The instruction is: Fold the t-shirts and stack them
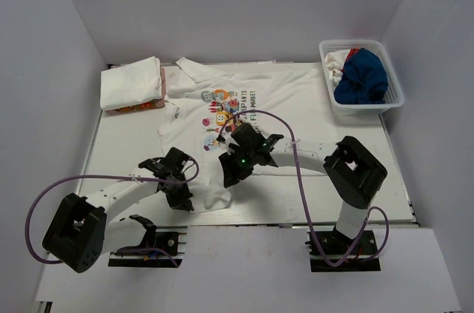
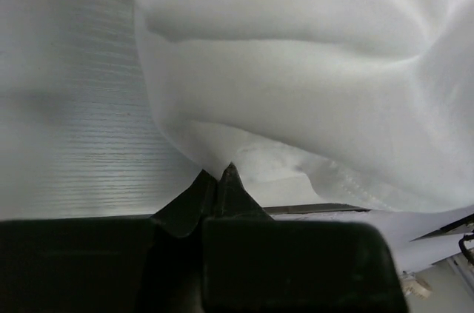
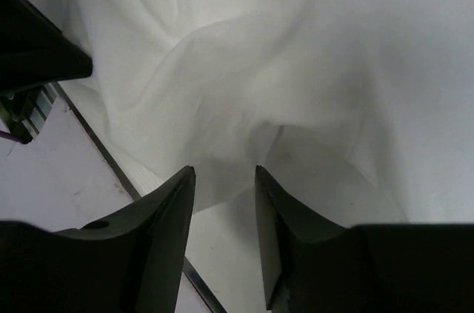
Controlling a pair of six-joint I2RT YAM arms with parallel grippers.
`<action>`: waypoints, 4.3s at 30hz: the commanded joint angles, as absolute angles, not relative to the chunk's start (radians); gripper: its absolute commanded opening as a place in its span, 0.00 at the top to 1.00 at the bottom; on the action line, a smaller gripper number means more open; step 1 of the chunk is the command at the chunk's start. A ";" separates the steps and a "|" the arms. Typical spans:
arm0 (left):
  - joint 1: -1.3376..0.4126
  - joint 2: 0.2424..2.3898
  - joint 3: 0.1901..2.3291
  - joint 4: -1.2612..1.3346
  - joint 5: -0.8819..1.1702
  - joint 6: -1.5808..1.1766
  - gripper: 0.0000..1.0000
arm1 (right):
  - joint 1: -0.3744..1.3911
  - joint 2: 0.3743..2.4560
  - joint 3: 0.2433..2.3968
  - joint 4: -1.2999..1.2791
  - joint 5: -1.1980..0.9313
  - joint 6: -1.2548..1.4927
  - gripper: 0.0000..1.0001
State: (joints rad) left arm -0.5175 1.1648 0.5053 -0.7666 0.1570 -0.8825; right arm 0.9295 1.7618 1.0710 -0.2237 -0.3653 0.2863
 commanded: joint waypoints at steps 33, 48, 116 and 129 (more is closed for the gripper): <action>-0.503 1.089 0.890 -0.901 -0.023 -0.773 0.00 | 0.902 1.609 1.045 -0.359 -0.075 0.305 0.55; -0.393 1.782 1.189 -0.557 -0.126 -0.560 0.00 | 0.600 1.709 1.020 -0.261 0.167 0.342 0.25; -0.334 0.933 0.545 -0.726 0.392 -0.698 0.00 | 0.914 1.470 0.941 -0.121 -0.272 0.455 0.10; -0.503 1.026 0.431 -0.697 0.360 -0.805 0.08 | 0.555 1.229 0.769 -0.310 0.222 0.606 0.10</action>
State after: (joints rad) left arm -0.4774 1.0019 0.4519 -0.7422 0.3733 -0.7643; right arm 0.5900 1.2995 0.7849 -0.2672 0.0582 0.5732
